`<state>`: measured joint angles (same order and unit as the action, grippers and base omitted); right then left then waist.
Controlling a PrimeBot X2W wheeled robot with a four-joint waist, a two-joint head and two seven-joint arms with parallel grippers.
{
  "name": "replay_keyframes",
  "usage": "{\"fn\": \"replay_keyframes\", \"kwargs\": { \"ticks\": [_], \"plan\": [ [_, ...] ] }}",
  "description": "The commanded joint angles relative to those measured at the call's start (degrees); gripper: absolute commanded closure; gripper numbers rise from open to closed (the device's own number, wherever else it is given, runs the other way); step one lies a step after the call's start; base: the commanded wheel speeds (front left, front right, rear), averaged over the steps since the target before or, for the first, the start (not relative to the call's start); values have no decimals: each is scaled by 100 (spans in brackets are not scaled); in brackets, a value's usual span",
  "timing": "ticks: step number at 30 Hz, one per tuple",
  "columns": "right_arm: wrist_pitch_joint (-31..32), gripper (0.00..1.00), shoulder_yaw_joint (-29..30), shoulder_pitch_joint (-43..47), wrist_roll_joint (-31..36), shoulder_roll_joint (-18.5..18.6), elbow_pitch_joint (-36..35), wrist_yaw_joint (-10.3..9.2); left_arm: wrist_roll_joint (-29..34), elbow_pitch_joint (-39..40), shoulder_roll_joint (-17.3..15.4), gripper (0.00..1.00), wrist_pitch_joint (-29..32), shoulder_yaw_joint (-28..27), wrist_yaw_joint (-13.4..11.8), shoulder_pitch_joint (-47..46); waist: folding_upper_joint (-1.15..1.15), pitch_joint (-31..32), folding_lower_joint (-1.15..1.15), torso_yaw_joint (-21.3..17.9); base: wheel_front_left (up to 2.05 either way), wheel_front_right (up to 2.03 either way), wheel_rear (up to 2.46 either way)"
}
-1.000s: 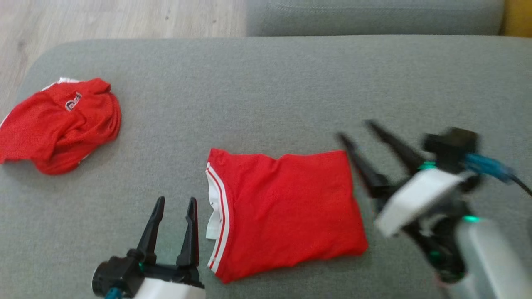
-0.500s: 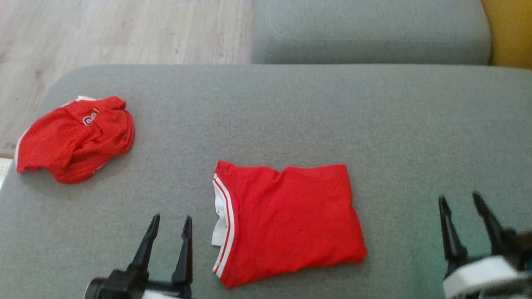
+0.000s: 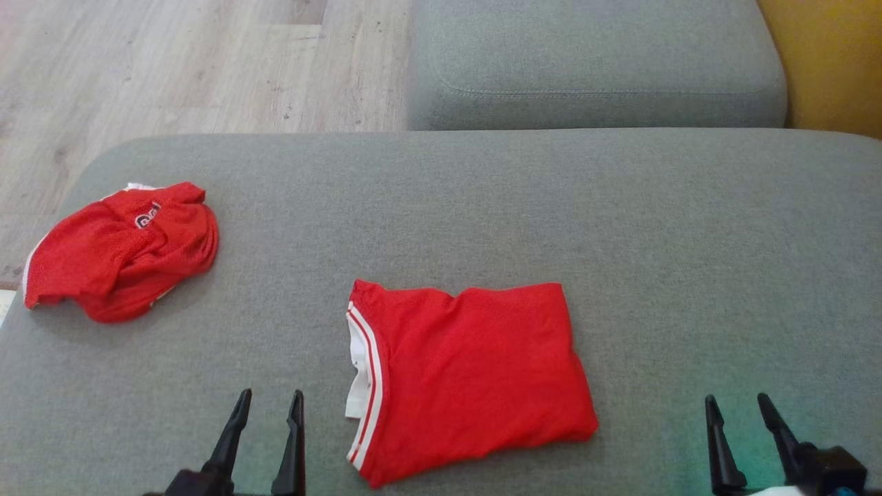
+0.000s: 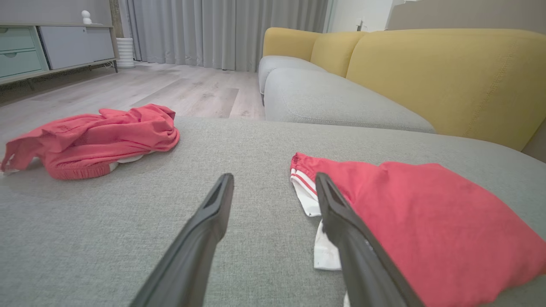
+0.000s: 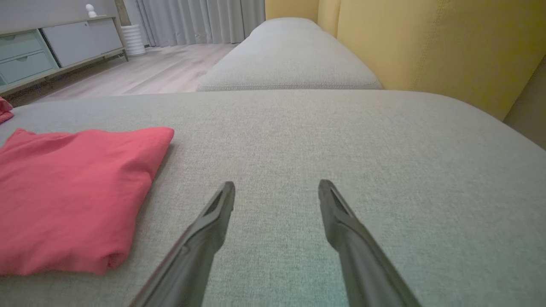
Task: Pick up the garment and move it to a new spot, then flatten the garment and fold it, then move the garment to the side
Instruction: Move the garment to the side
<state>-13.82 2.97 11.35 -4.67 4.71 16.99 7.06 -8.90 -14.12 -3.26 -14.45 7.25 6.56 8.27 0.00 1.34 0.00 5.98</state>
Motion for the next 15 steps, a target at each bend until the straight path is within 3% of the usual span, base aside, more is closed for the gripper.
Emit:
{"fn": "replay_keyframes", "kwargs": {
  "ticks": [1,9,15],
  "plan": [
    [-108,0,-119,-262,54,69,-63,43,34,139,-8,0,-55,-238,19,-120,0,-1,0,-9,0,0,0],
    [-62,0,-284,-498,-385,18,-38,43,26,113,7,0,-55,-291,37,-78,0,13,0,1,0,0,0],
    [1274,0,-949,-1041,-1936,268,-633,43,22,102,18,0,-55,-304,46,-50,0,4,0,37,0,0,0]
  ]
}}
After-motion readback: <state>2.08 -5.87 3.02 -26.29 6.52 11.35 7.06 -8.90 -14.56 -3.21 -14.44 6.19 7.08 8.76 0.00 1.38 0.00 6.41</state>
